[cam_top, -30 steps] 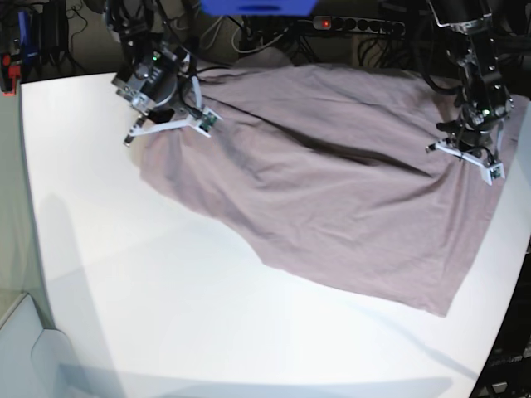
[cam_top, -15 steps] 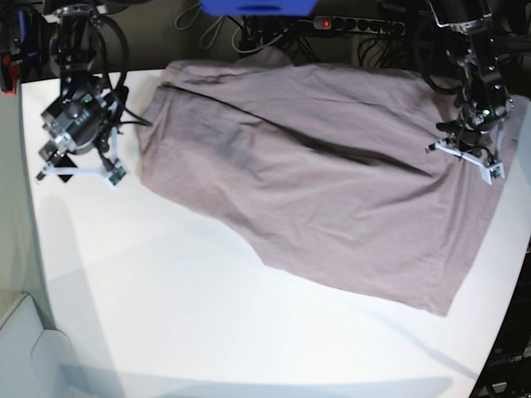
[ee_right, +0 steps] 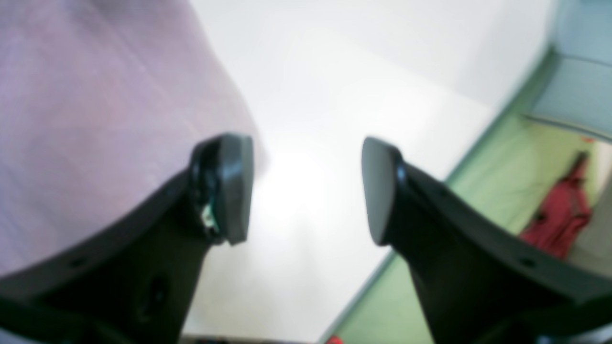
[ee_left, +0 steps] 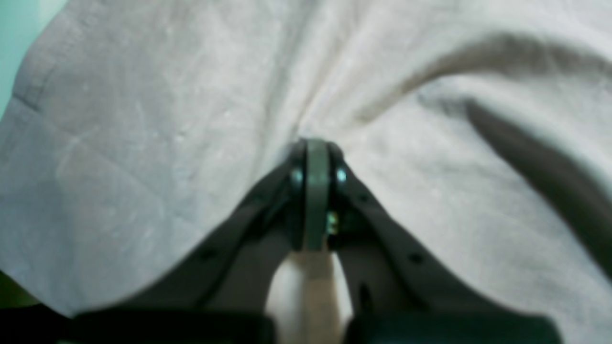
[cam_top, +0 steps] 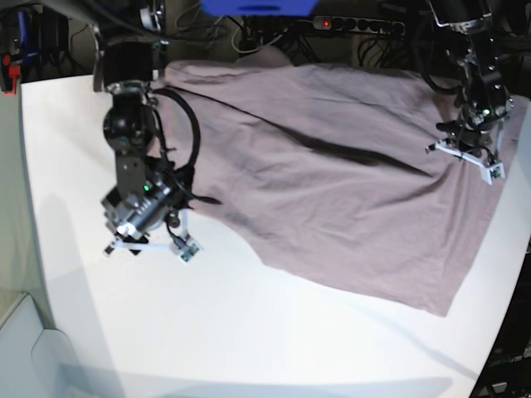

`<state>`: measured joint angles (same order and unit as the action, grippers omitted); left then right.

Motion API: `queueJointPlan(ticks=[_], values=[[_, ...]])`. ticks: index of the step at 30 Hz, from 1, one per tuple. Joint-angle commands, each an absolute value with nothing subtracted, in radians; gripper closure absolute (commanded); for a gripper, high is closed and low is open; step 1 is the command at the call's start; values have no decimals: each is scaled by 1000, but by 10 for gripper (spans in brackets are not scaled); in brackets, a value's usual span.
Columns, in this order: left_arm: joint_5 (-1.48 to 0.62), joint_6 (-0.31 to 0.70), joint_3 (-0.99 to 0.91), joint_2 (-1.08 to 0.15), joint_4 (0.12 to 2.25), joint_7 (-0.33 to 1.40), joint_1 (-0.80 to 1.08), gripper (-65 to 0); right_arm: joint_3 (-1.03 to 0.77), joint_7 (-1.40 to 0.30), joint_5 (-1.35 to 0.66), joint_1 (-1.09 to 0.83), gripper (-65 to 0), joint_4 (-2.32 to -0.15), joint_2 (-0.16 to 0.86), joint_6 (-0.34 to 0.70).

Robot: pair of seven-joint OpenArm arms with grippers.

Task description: Layout the t-shirt on the table in an organized manner, then fold the t-shirt properly

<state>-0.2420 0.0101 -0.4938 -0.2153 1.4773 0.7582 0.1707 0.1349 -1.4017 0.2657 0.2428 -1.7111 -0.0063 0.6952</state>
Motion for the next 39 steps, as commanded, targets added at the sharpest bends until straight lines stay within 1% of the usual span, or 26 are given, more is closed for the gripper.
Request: queueJointPlan(ticks=[1,4,7,17,19,20,21,22,23,25,26,30,37,39], values=[[-242,5,-496,-223,1491,763,168,-4,133,-1396,272,288,-365,-1678,-22,698],[-242,5,-496,-223,1491,763,170,-4,133,-1396,272,341,-365,-1534,-62,698],[-242,5,-496,-223,1491,763,170,-4,131,-1372,271,366,-365,-1431,-79,698],[-242,5,-496,-223,1491,763,171,-4,130,-1208,271,389,-364,-1227,-90,698],[-242,5,-496,-223,1491,763,171,-4,101,-1187,271,398,-356,-1196,-90,698],[-242,5,-496,-222,1491,763,171,-4,81,-1181,271,398,-344,-1190,-90,698],[-242,5,-496,-222,1491,763,171,-4,67,-1178,271,401,-316,-1190,-90,698],[-242,5,-496,-222,1491,763,171,-4,59,-1176,269,409,-273,-1190,-88,698],[-242,5,-496,-222,1491,763,171,-4,59,-1176,269,415,-212,-1188,-87,698],[-242,5,-496,-222,1491,763,171,-4,61,-1170,272,435,-55,-1188,-85,698],[-242,5,-496,-222,1491,763,171,-4,61,-1167,275,449,0,-1188,-84,698],[-242,5,-498,-222,1491,763,170,-4,61,-1158,275,512,0,-1187,-67,698],[-243,5,-498,-220,1497,773,163,-4,64,-1069,275,653,0,-1185,-65,698],[-243,4,-498,-197,1521,774,163,-4,73,-1029,275,685,0,-1185,-65,698]])
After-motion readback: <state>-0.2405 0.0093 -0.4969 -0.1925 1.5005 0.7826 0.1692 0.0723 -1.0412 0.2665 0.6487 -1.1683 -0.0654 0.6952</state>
